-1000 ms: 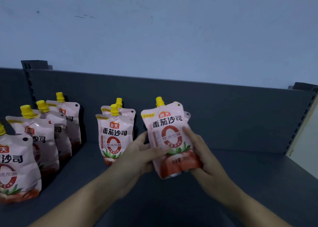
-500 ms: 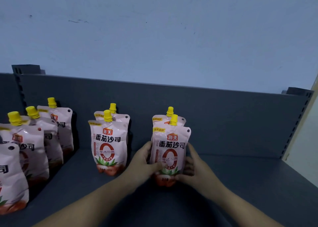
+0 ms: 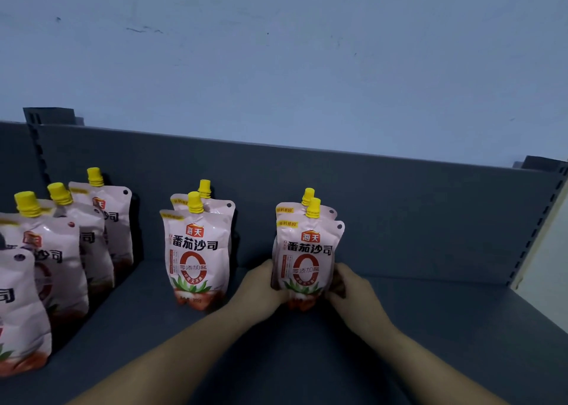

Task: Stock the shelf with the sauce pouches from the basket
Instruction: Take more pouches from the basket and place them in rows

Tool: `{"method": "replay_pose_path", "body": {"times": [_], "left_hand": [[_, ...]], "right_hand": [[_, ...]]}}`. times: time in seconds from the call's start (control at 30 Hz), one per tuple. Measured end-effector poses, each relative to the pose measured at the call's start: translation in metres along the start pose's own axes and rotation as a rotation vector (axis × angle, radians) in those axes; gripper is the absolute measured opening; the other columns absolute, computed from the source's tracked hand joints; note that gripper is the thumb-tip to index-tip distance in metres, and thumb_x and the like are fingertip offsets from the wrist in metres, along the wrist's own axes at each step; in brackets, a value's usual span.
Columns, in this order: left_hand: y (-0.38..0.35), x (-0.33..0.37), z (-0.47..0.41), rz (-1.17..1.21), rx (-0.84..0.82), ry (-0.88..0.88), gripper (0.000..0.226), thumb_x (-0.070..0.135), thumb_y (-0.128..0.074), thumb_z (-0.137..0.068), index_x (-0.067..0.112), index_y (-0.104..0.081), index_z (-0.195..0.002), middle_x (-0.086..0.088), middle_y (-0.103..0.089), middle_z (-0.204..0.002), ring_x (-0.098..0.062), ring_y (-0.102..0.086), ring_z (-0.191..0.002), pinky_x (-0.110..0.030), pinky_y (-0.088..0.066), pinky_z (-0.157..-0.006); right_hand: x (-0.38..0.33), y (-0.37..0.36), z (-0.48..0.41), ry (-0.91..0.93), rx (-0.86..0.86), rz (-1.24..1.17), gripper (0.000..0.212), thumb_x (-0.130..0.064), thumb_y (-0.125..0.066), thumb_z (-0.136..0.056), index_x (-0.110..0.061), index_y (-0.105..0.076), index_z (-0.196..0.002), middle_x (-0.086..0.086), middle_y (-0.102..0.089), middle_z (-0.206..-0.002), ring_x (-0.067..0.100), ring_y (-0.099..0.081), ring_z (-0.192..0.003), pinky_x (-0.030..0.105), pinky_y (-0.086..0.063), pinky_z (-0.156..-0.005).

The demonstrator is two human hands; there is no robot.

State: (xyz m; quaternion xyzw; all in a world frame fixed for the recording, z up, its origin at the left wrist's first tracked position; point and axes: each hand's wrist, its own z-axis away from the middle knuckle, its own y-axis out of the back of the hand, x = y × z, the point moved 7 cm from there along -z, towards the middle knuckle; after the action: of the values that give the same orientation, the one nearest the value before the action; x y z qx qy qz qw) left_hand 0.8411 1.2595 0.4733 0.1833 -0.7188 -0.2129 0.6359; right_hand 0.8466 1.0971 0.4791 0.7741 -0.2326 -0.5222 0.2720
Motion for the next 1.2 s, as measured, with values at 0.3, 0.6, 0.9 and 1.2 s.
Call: {"method": "replay_pose_path", "body": {"times": [0.3,0.6,0.9,1.2], "left_hand": [[0.004,0.001,0.010,-0.116,-0.002,0.027,0.055,0.029,-0.070,-0.079,0.012,-0.044,-0.125,0.000,-0.056,-0.127,-0.016,-0.054,-0.116,-0.025,-0.044,-0.091],[0.039,-0.034,0.067,0.063,-0.249,0.239,0.009,0.008,-0.059,-0.085,0.017,-0.063,-0.087,0.003,-0.068,-0.076,-0.007,-0.059,-0.063,-0.015,-0.045,-0.055],[0.123,-0.085,0.076,0.075,0.352,0.386,0.082,0.007,-0.072,-0.072,0.012,-0.024,-0.139,-0.013,-0.039,-0.137,-0.026,-0.046,-0.119,-0.035,-0.046,-0.095],[0.112,-0.041,0.073,-0.126,0.270,-0.055,0.085,-0.002,-0.062,-0.070,0.017,-0.019,-0.141,-0.006,-0.036,-0.122,-0.016,-0.045,-0.113,-0.024,-0.042,-0.092]], "right_hand": [[0.006,0.005,0.006,-0.140,0.083,-0.081,0.026,-0.006,-0.064,-0.080,-0.013,-0.040,-0.082,-0.001,-0.054,-0.074,0.011,-0.050,-0.065,0.019,-0.039,-0.054],[-0.089,-0.035,0.035,0.269,-0.164,0.029,0.026,-0.014,-0.063,-0.084,-0.031,-0.045,-0.077,-0.013,-0.052,-0.072,0.002,-0.050,-0.072,0.014,-0.042,-0.061],[-0.108,-0.135,-0.009,-0.164,-0.261,-0.438,0.052,-0.025,-0.070,-0.081,-0.018,-0.046,-0.126,-0.001,-0.055,-0.132,0.015,-0.052,-0.120,0.034,-0.045,-0.101],[-0.113,-0.122,0.002,-0.146,-0.187,-0.831,0.023,-0.015,-0.061,-0.088,-0.022,-0.058,-0.110,0.002,-0.066,-0.116,0.013,-0.062,-0.106,0.026,-0.052,-0.088]]}}
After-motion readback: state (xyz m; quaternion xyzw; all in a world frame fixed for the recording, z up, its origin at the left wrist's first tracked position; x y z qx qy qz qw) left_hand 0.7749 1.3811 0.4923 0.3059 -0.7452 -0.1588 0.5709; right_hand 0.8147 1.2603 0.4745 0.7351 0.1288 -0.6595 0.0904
